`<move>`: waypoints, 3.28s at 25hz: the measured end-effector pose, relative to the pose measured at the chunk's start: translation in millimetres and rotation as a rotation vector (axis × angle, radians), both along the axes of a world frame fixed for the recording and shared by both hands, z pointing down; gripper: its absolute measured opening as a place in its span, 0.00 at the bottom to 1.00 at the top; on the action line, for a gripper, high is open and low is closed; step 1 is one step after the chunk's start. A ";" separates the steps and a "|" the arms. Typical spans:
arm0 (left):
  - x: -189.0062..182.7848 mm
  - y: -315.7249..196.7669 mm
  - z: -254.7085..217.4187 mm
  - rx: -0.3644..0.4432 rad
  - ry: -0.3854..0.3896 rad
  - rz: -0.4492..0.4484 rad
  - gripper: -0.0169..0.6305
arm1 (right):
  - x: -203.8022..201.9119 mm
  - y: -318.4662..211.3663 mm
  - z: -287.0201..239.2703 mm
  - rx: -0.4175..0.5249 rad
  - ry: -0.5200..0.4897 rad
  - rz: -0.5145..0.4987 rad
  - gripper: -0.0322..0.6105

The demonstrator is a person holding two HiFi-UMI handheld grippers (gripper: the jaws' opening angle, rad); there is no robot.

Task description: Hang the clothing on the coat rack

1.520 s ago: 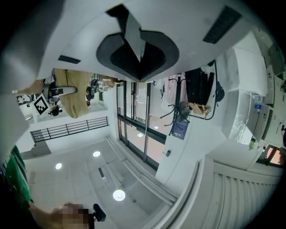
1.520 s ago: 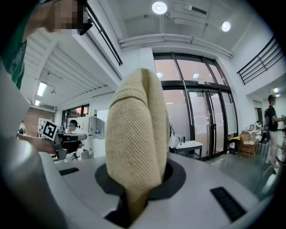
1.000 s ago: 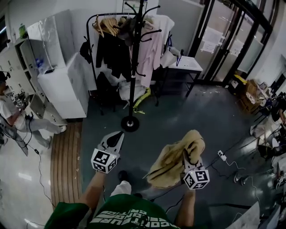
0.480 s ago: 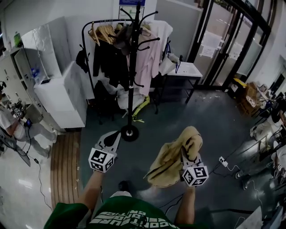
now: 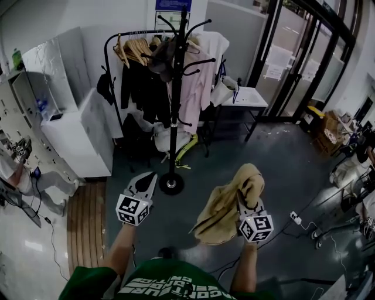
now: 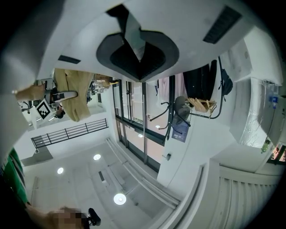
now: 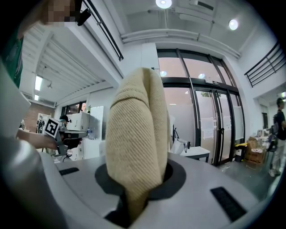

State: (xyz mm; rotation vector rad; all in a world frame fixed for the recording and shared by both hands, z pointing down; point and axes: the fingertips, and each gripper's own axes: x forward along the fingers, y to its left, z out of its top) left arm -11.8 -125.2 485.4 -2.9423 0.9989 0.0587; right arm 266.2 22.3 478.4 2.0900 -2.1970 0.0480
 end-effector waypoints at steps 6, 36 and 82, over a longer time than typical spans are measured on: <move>-1.9 -41.5 -1.7 -0.003 0.004 0.012 0.03 | -3.1 -41.4 -1.9 -0.002 0.009 0.006 0.16; 71.8 -180.5 -68.3 0.069 0.022 -0.008 0.03 | 43.5 -202.6 -50.0 0.066 0.086 -0.065 0.16; 84.3 -278.0 -109.4 0.088 0.111 -0.173 0.03 | 0.8 -397.7 -133.5 0.150 0.187 -0.415 0.16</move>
